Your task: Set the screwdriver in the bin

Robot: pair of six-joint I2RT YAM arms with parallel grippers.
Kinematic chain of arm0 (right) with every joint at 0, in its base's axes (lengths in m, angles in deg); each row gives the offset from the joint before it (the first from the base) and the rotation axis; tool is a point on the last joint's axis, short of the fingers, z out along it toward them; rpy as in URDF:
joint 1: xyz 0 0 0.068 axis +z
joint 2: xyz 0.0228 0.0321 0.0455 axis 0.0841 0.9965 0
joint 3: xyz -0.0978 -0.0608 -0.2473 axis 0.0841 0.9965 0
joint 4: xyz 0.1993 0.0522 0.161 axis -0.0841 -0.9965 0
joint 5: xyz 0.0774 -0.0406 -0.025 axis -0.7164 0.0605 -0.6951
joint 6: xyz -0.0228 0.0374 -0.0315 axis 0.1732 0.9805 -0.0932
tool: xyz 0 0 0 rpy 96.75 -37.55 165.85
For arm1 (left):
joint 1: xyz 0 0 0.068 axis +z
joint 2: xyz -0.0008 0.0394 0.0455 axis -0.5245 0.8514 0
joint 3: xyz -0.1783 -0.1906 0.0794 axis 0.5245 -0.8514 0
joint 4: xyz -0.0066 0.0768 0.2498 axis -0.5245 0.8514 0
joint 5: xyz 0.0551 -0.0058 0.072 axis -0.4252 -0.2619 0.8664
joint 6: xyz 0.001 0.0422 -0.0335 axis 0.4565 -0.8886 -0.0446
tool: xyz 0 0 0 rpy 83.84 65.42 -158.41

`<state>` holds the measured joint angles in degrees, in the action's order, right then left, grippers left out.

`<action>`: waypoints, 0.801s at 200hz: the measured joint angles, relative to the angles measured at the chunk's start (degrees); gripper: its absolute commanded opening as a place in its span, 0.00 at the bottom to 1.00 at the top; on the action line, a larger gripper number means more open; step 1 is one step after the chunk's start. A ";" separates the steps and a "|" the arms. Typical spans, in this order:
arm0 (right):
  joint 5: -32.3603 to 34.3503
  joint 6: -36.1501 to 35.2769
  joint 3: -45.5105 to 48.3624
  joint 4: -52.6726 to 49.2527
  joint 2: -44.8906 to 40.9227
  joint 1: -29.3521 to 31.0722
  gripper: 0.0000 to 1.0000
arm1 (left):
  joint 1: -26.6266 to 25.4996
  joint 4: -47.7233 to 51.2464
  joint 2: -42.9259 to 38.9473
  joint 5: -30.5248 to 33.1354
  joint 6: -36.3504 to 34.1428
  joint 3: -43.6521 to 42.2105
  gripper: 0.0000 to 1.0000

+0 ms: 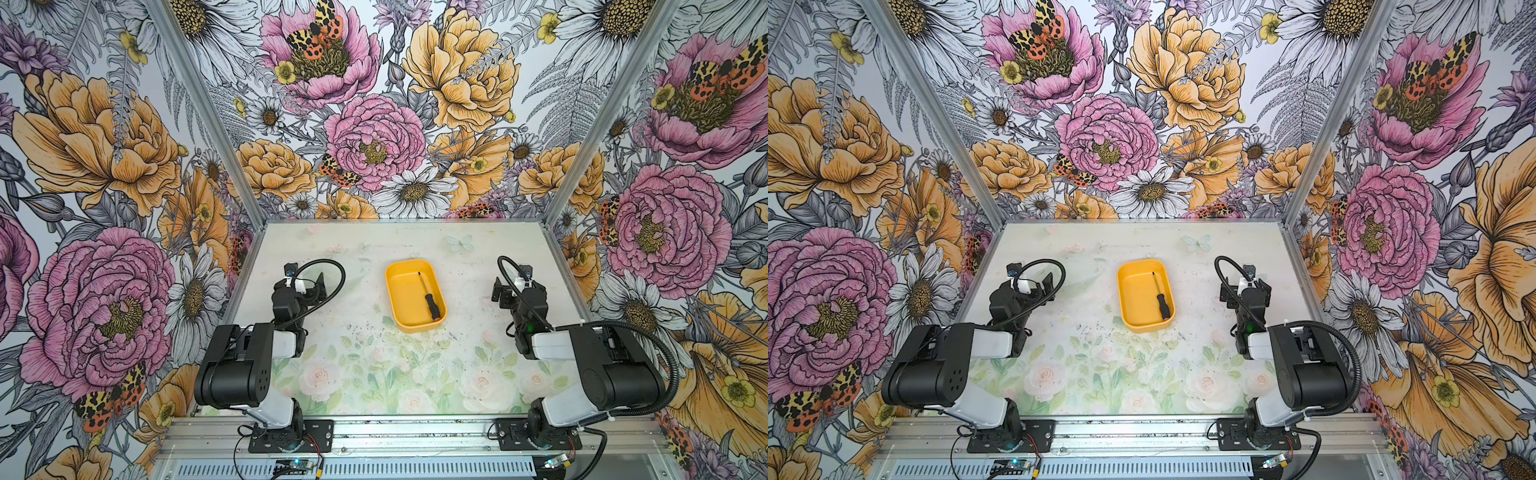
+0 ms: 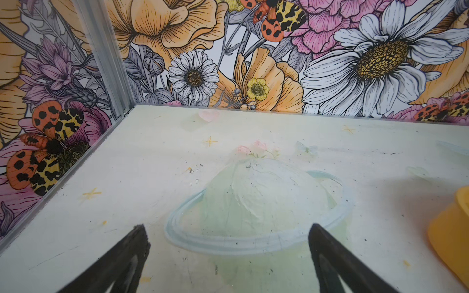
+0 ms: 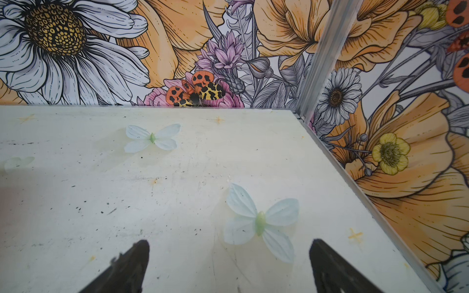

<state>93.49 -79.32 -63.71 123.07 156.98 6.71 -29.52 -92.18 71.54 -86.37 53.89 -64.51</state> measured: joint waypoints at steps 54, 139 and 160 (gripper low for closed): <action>0.00 0.00 0.00 0.00 0.00 -0.11 0.99 | 0.90 -0.02 0.00 -4.02 -0.02 0.02 0.99; 0.00 0.00 0.00 -0.02 0.00 -0.11 1.00 | 1.07 -0.04 0.00 -6.16 -0.20 0.00 0.99; 0.00 0.00 0.00 -0.02 0.00 -0.11 0.99 | 1.07 -0.04 0.00 -6.47 -0.20 0.00 0.99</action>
<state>93.49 -79.32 -63.71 123.05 156.98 6.60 -28.45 -92.22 71.54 -92.84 53.69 -64.51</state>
